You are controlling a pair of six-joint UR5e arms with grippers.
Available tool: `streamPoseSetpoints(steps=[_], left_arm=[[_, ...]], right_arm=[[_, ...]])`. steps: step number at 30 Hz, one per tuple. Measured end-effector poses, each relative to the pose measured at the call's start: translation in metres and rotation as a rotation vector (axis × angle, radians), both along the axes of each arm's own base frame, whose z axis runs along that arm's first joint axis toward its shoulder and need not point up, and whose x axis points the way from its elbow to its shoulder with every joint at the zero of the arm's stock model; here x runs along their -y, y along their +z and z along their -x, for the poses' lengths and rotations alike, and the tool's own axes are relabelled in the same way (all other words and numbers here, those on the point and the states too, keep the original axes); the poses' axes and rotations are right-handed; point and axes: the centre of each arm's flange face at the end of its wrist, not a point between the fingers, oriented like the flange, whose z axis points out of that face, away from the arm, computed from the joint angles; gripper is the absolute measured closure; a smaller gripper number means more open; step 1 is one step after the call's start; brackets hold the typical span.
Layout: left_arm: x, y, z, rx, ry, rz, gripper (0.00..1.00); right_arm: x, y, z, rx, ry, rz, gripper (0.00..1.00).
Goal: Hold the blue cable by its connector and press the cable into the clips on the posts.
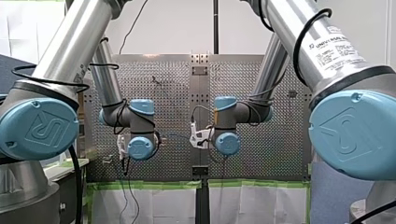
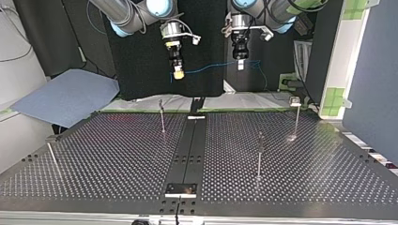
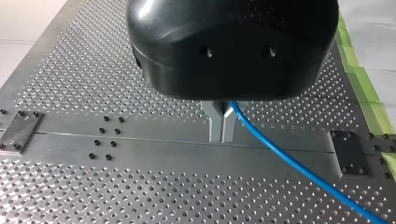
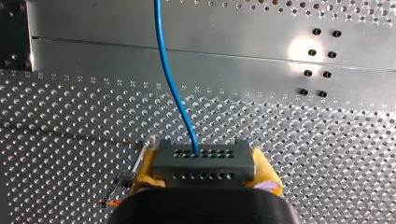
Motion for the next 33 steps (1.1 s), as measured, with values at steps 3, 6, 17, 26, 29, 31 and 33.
streamPoseSetpoints(steps=[3, 6, 17, 26, 29, 31, 33], left_arm=[[0.0, 0.0, 0.0, 0.0, 0.0, 0.0, 1.0], [0.0, 0.0, 0.0, 0.0, 0.0, 0.0, 1.0], [0.0, 0.0, 0.0, 0.0, 0.0, 0.0, 1.0], [0.0, -0.001, 0.0, -0.001, 0.002, -0.003, 1.0], [-0.002, -0.006, 0.001, -0.012, 0.009, -0.015, 1.0], [-0.003, -0.012, 0.002, -0.025, 0.012, -0.024, 1.0], [-0.004, -0.018, 0.003, -0.039, 0.013, -0.033, 1.0]], right_arm=[[0.0, 0.0, 0.0, 0.0, 0.0, 0.0, 1.0], [0.0, 0.0, 0.0, 0.0, 0.0, 0.0, 1.0], [0.0, 0.0, 0.0, 0.0, 0.0, 0.0, 1.0], [0.0, 0.0, 0.0, 0.0, 0.0, 0.0, 1.0], [0.0, 0.0, 0.0, 0.0, 0.001, 0.0, 1.0], [0.0, 0.001, 0.0, 0.001, 0.001, 0.001, 1.0], [-0.001, 0.001, 0.0, 0.001, 0.001, 0.001, 1.0]])
